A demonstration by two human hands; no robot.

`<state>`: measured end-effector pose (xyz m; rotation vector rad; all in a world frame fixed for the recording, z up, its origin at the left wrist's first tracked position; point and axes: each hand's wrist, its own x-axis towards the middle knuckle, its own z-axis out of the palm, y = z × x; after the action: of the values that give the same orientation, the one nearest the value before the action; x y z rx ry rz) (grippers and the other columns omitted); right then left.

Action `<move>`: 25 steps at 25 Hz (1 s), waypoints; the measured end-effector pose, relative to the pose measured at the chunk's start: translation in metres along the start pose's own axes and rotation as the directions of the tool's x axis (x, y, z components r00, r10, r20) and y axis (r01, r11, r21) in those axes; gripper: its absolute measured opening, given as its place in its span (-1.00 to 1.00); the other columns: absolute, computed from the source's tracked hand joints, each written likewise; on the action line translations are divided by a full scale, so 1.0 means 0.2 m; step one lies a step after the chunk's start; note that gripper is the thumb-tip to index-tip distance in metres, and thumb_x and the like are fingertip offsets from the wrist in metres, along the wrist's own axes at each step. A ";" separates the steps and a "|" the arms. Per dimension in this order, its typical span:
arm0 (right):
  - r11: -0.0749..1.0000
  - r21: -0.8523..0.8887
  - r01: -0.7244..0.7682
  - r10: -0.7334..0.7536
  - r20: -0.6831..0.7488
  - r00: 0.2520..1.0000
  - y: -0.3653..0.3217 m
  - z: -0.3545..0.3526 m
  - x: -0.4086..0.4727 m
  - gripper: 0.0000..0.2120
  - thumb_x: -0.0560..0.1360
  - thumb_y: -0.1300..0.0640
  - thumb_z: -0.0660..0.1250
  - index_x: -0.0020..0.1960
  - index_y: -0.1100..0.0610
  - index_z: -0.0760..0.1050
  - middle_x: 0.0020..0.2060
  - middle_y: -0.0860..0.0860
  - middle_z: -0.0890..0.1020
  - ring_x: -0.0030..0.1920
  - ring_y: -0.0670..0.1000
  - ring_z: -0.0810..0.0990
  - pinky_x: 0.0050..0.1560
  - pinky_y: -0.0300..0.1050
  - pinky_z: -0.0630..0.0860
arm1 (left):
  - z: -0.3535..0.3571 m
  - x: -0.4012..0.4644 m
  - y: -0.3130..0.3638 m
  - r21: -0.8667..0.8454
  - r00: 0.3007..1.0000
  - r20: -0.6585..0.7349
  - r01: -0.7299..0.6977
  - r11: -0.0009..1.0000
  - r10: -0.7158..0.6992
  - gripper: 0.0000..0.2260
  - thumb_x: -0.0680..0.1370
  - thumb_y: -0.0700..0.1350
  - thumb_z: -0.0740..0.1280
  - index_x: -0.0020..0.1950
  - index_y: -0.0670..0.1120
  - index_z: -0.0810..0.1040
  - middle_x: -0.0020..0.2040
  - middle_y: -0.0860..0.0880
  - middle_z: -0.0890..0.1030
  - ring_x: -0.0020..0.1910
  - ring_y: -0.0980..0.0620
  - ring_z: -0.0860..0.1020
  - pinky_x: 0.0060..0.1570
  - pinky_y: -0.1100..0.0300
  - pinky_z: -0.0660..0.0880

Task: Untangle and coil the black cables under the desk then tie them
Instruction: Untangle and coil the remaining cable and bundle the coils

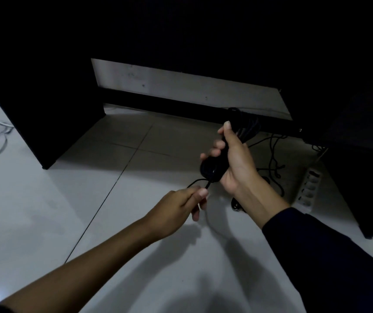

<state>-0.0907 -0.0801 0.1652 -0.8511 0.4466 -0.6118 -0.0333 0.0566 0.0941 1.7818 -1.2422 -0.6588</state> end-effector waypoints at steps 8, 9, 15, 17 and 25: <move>0.955 -0.276 -0.105 0.144 0.125 0.982 -0.05 -0.09 0.02 -0.77 0.57 -0.01 0.28 -0.19 0.09 0.43 -0.60 -0.10 0.23 -0.65 -0.15 0.17 -0.58 -0.29 0.19 | -0.27 0.00 -0.11 -0.072 0.998 0.067 0.013 0.997 -0.008 -0.79 0.57 0.02 0.20 -0.06 0.00 0.61 -0.18 -0.07 0.60 -0.13 0.05 0.57 -0.05 0.26 0.50; 0.934 -0.343 -0.102 0.154 0.126 0.980 -0.04 -0.09 0.02 -0.77 0.56 -0.02 0.30 -0.20 0.09 0.43 -0.59 -0.10 0.23 -0.65 -0.14 0.16 -0.57 -0.30 0.18 | -0.31 0.00 -0.06 -0.167 0.999 0.040 0.003 0.986 0.004 -0.81 0.54 0.02 0.23 -0.06 0.02 0.62 -0.21 -0.08 0.60 -0.18 0.04 0.57 -0.10 0.29 0.51; 0.777 -0.630 0.003 0.105 0.134 0.985 0.01 -0.06 -0.02 -0.76 0.52 -0.06 0.35 -0.16 0.11 0.49 -0.57 -0.09 0.34 -0.60 -0.09 0.27 -0.56 -0.24 0.29 | -0.36 0.11 0.18 -0.062 0.991 0.092 -0.086 0.994 0.092 -0.86 0.50 -0.07 0.39 -0.20 -0.09 0.69 -0.43 0.01 0.59 -0.37 -0.04 0.52 -0.23 0.15 0.50; 0.727 -0.685 0.042 0.077 0.142 0.987 0.02 -0.05 -0.03 -0.75 0.52 -0.08 0.34 -0.19 0.10 0.51 -0.54 -0.05 0.43 -0.55 -0.05 0.40 -0.48 -0.19 0.39 | -0.35 0.14 0.23 0.132 0.992 0.076 -0.111 0.985 0.101 -0.83 0.50 -0.03 0.41 -0.30 0.07 0.66 -0.47 0.06 0.59 -0.47 0.10 0.46 -0.29 0.18 0.43; 0.371 -0.897 0.238 -0.105 0.214 0.971 0.04 -0.05 -0.04 -0.71 0.59 0.08 0.22 -0.30 0.00 0.50 -0.59 -0.09 0.51 -0.55 -0.17 0.48 -0.53 -0.28 0.39 | -0.31 0.18 0.26 0.443 0.981 -0.102 -0.104 0.890 0.165 -0.79 0.48 0.03 0.42 -0.31 0.01 0.54 -0.45 0.07 0.59 -0.49 0.28 0.49 -0.42 0.46 0.34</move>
<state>-0.0996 -0.0764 0.1538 -2.0619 0.5953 -0.4585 0.0048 0.0364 0.1725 2.0363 -1.4856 -0.1759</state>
